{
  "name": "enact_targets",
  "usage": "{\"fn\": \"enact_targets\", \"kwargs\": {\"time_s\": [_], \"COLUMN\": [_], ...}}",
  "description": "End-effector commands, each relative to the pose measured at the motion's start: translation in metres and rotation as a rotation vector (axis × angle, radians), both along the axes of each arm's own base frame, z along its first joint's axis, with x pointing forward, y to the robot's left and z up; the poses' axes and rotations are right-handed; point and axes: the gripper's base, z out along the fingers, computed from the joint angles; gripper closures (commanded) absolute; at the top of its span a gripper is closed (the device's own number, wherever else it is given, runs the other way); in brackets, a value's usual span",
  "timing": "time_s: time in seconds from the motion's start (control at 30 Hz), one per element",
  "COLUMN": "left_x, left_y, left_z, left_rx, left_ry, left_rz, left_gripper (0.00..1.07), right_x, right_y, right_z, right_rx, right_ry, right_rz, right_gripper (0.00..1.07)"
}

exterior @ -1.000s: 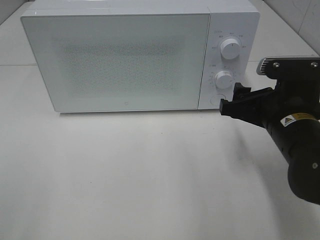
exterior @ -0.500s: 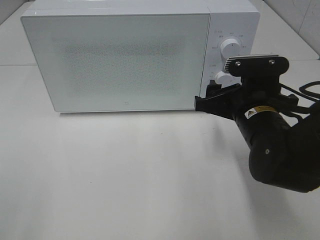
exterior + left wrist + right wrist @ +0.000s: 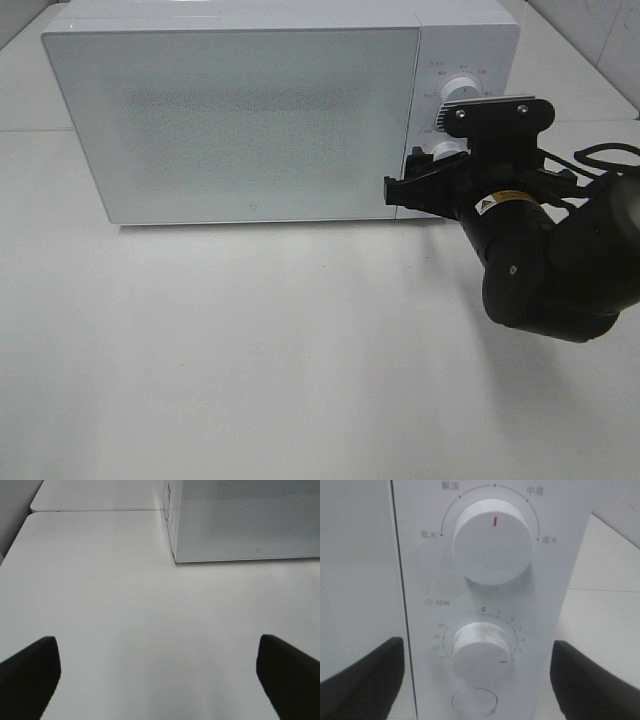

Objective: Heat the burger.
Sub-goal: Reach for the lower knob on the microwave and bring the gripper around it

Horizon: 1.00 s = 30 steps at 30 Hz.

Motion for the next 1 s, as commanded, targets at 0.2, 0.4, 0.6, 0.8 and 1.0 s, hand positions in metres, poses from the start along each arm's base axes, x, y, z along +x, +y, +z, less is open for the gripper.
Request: {"fn": "enact_targets", "kwargs": {"time_s": [0.2,0.4,0.6,0.8,1.0], "left_x": [-0.003,-0.003,-0.003,-0.003,-0.003], "left_y": [0.0,0.0,0.0,0.0,0.0], "left_z": [-0.001,-0.001,-0.001,-0.001,-0.001], "left_rx": [-0.007,-0.007,-0.007,-0.007,-0.006], "left_ry": [-0.023,-0.023,-0.023,-0.023,-0.024], "left_rz": [0.003,0.003,0.003,0.003,0.002], "left_gripper": [0.06,0.06,0.06,0.06,0.06], "right_x": [0.013,0.019,0.026,0.027,0.033], "right_y": [0.004,0.003,-0.003,-0.002,0.003], "right_z": [-0.007,-0.006,-0.004,-0.006,-0.013], "right_rx": [0.003,0.009,0.049,0.044,0.044], "right_ry": [0.003,-0.009,-0.019,-0.022,-0.011], "right_rz": [0.012,0.007,-0.002,0.002,0.013], "right_gripper": [0.31,0.31,0.31,0.31,0.31]}}
